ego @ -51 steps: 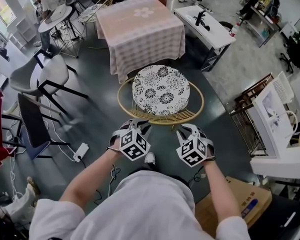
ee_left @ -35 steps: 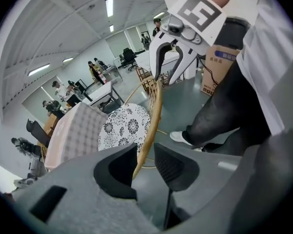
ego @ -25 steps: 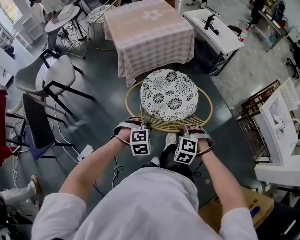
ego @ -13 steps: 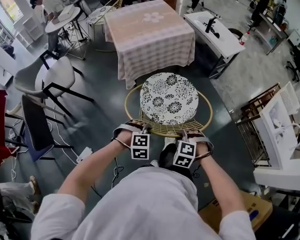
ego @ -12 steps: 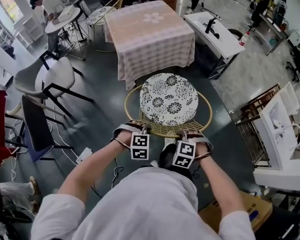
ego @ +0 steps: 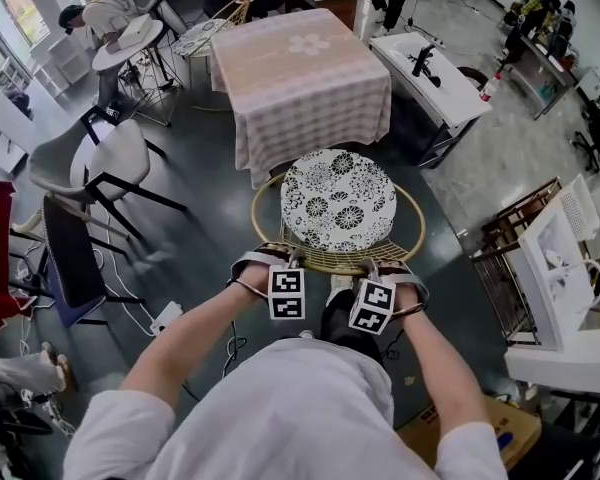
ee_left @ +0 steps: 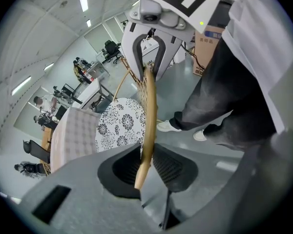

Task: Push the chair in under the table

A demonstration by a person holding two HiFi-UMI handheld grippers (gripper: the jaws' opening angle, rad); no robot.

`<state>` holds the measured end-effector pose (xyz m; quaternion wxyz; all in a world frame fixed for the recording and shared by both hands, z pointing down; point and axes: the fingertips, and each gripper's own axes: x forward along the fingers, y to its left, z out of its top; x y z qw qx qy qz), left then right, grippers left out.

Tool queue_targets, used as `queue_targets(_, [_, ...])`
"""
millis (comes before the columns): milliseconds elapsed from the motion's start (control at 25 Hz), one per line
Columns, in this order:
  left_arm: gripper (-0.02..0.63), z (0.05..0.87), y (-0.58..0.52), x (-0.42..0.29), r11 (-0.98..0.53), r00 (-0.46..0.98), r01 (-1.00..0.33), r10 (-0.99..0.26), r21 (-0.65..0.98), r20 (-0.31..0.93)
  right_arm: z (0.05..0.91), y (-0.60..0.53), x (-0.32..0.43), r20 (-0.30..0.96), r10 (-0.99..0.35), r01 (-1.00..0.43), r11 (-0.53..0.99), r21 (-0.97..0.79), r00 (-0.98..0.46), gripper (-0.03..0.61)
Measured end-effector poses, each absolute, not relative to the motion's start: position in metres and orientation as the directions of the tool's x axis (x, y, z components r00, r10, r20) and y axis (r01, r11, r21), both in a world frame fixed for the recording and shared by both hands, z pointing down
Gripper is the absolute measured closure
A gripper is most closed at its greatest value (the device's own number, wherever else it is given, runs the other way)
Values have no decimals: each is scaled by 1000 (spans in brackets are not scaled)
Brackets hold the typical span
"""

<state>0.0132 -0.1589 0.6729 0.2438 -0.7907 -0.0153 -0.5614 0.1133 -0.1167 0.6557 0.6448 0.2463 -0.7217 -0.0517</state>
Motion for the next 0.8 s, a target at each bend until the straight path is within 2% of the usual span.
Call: queue_targets(800, [532,674,-238,58,-925,343,201,-242,-323,908,657,-208,162,904,-421,-267,881,391,-67,491])
